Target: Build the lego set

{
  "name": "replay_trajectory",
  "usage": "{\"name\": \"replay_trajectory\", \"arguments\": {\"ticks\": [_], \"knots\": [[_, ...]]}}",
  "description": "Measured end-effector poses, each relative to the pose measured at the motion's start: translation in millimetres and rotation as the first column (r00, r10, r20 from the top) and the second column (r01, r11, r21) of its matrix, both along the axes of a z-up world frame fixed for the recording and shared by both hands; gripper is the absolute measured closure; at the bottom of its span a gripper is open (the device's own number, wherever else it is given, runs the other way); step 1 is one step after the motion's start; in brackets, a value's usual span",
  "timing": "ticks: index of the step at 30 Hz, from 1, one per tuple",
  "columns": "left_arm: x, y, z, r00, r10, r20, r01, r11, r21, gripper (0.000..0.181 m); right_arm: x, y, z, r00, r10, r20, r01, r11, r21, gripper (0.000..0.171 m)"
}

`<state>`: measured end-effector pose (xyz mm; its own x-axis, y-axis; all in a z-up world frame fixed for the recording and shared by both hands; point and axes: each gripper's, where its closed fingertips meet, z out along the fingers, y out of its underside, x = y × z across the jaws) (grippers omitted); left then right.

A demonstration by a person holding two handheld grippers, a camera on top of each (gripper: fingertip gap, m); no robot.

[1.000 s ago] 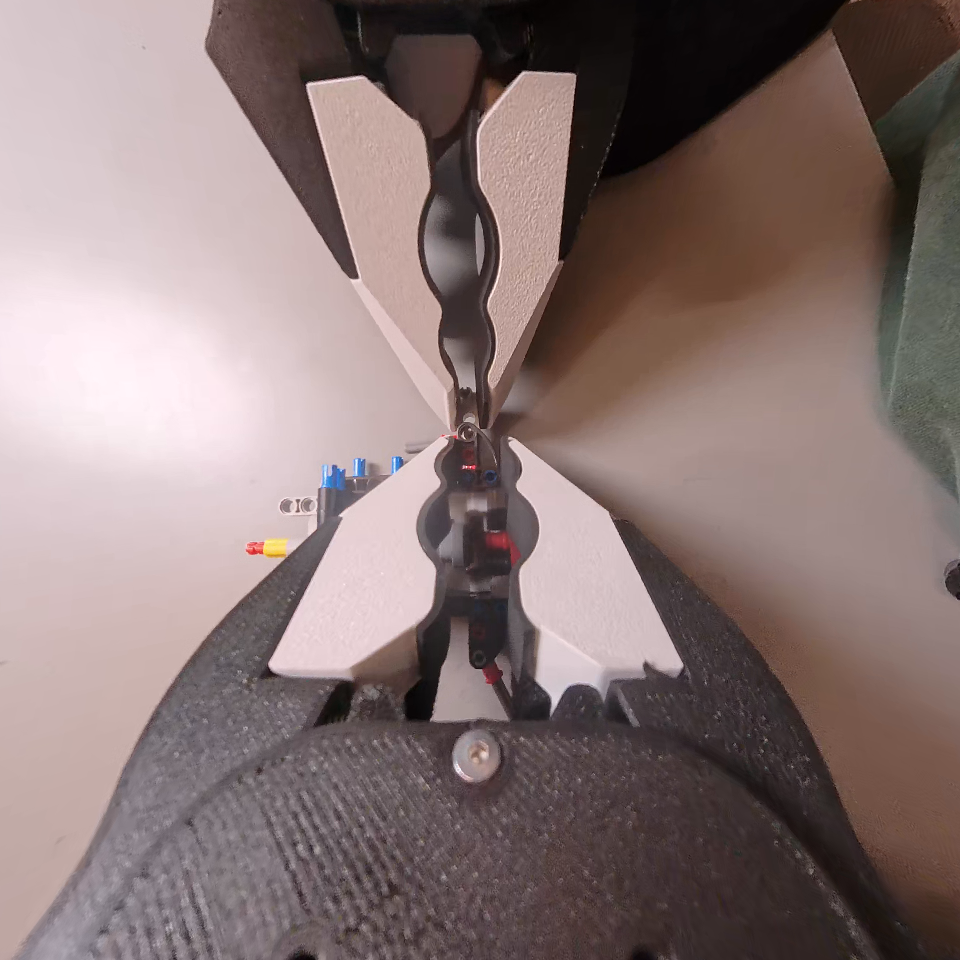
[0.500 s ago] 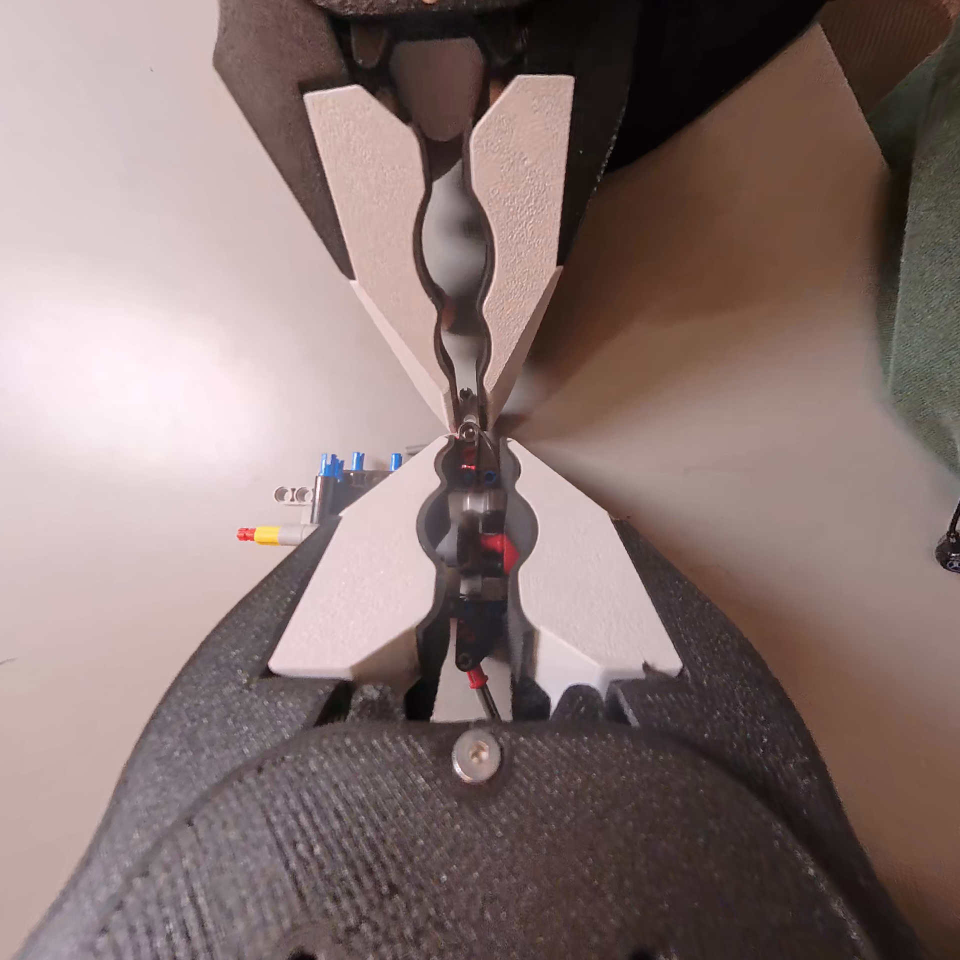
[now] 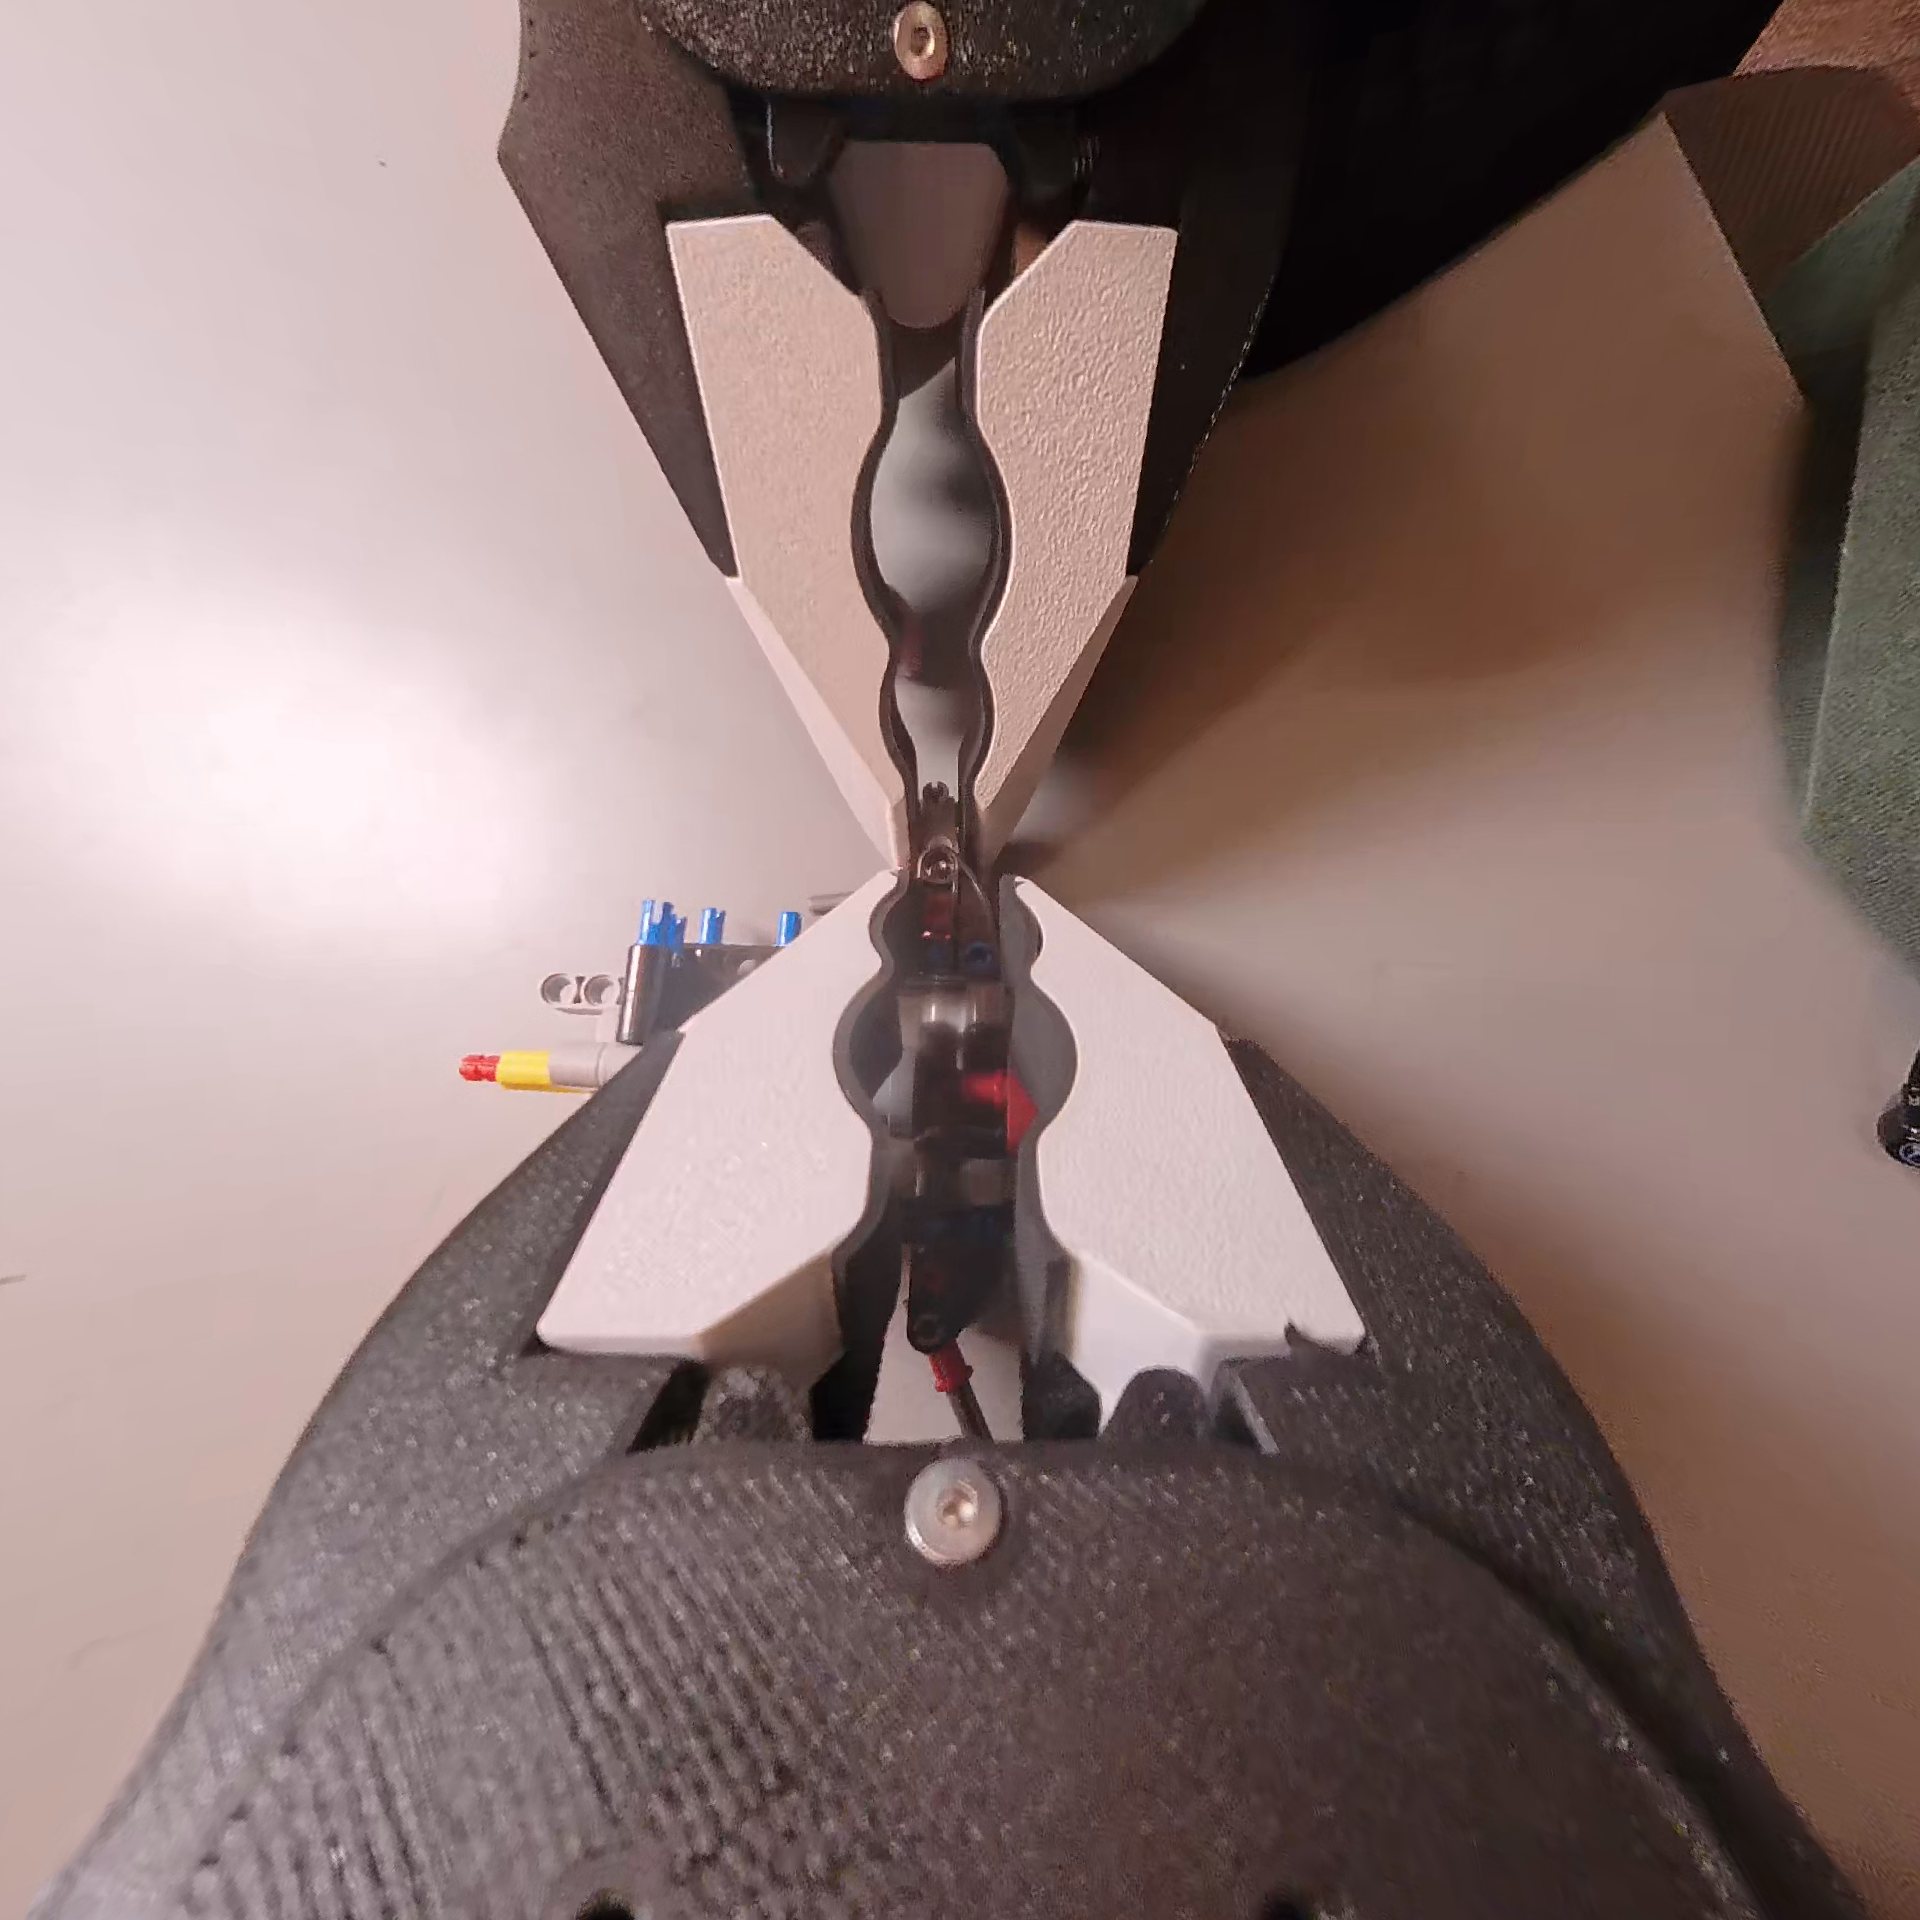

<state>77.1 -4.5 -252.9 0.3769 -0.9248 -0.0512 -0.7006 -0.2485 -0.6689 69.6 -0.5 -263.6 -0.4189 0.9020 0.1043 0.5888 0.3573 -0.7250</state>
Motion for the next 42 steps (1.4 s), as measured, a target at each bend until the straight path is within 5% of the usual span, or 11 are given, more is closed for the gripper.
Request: {"name": "replay_trajectory", "arguments": {"ticks": [20, 30, 38, 42], "knots": [[-4, -6, -2, 0.991, -0.099, -0.086, 0.102, 0.994, 0.033, 0.167, -3, -4, 0, 0.992, -0.118, 0.034, 0.120, 0.991, -0.057, 0.166], [-8, -5, -5, 0.973, -0.143, -0.183, 0.124, 0.986, -0.111, 0.166, -4, -4, 0, 0.991, -0.133, 0.032, 0.135, 0.989, -0.054, 0.166], [-6, -4, -3, 0.996, -0.043, -0.080, 0.029, 0.986, -0.167, 0.155, -5, -2, 1, 0.993, -0.119, 0.019, 0.120, 0.992, -0.043, 0.166], [-6, 0, 3, 0.999, 0.013, -0.044, -0.021, 0.985, -0.169, 0.169, -5, -2, 1, 0.992, -0.122, 0.021, 0.123, 0.991, -0.048, 0.166]]}}
